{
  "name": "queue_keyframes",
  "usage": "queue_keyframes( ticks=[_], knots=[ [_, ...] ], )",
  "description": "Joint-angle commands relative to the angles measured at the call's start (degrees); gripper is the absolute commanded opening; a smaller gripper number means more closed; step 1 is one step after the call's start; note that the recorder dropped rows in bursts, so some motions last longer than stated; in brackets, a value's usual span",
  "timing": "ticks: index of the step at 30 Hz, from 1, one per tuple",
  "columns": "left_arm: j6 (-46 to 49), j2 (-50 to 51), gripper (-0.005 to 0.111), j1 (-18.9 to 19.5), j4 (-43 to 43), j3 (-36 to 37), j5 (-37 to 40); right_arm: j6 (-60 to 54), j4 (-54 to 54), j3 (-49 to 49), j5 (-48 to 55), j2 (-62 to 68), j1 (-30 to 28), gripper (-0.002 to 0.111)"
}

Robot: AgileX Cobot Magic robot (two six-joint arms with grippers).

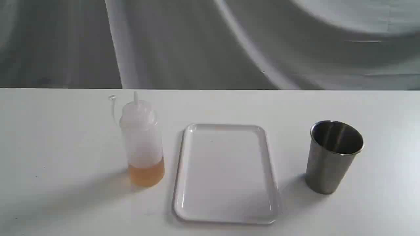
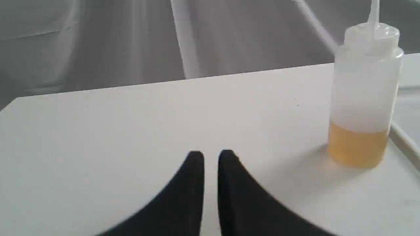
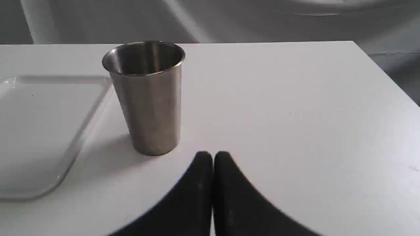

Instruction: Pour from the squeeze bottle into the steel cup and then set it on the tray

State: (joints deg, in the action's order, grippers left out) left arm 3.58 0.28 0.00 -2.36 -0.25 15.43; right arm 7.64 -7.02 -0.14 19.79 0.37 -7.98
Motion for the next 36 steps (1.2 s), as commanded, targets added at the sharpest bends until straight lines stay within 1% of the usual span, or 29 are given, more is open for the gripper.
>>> queue_keyframes(
  ticks=[1, 27, 33, 36],
  knots=[
    [-0.1, -0.3, 0.008, -0.2, -0.1, 0.3, -0.4, -0.1, -0.5, 0.1, 0.0, -0.4, -0.1, 0.0],
    [-0.1, -0.3, 0.008, -0.2, -0.1, 0.3, -0.4, -0.1, -0.5, 0.1, -0.5, -0.4, -0.1, 0.0],
    [-0.1, -0.3, 0.008, -0.2, -0.1, 0.3, -0.4, -0.1, -0.5, 0.1, -4.8, -0.4, -0.1, 0.0],
    [-0.1, -0.3, 0.008, -0.2, -0.1, 0.3, -0.4, 0.0, 1.3, 0.1, -10.0, -0.4, -0.1, 0.0]
  ],
)
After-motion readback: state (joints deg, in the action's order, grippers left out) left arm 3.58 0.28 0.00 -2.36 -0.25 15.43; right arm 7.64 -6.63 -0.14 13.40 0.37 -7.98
